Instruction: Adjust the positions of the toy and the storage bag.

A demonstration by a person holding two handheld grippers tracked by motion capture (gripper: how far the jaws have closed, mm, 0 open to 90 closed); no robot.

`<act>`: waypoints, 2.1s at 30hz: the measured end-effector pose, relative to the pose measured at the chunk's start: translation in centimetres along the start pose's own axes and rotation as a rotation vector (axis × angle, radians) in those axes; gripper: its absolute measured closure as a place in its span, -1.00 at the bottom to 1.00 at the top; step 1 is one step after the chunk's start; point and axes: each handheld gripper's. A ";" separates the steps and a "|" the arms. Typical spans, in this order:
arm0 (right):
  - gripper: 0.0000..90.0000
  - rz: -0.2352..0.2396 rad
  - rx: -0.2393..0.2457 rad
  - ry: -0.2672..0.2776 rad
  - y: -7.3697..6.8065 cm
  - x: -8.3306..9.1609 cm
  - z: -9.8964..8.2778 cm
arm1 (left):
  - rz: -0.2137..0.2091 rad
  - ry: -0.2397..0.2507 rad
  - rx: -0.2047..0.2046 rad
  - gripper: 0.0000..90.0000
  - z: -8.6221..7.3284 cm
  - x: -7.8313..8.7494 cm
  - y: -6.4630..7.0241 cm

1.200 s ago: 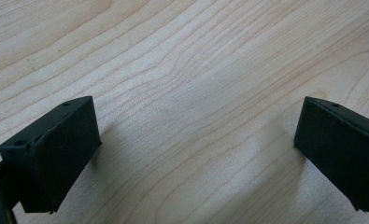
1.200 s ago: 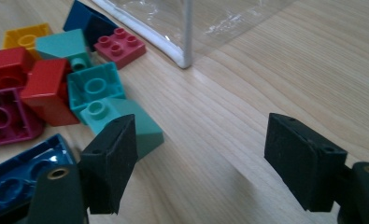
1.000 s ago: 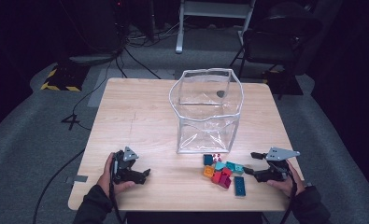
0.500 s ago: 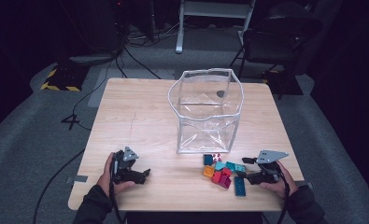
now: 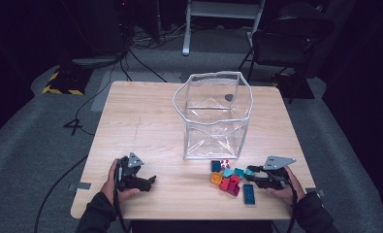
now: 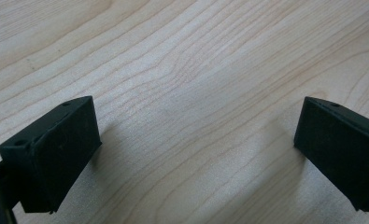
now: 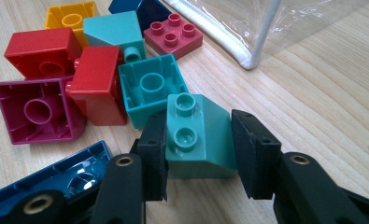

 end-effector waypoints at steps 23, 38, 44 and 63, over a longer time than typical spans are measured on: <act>0.33 -0.032 -0.041 0.102 0.9 2.1 1.6 | -0.001 -0.001 -0.001 -0.99 0.0 0.0 0.0; 0.33 -0.083 -0.034 0.187 1.4 4.5 3.8 | -0.001 -0.001 0.000 -0.99 0.0 0.0 0.0; 0.33 -0.099 -0.032 0.219 1.5 5.3 4.7 | 0.000 -0.001 0.000 -0.99 0.0 0.0 0.0; 0.33 -0.128 -0.002 0.325 1.4 8.1 9.3 | -0.001 -0.001 0.000 -0.99 0.0 0.0 0.0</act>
Point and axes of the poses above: each handheld gripper's, and its own axes: x roughly backward along the jaws, z roughly out of its top, y roughly to its right, and after that the axes turned 6 degrees about -x, right-handed
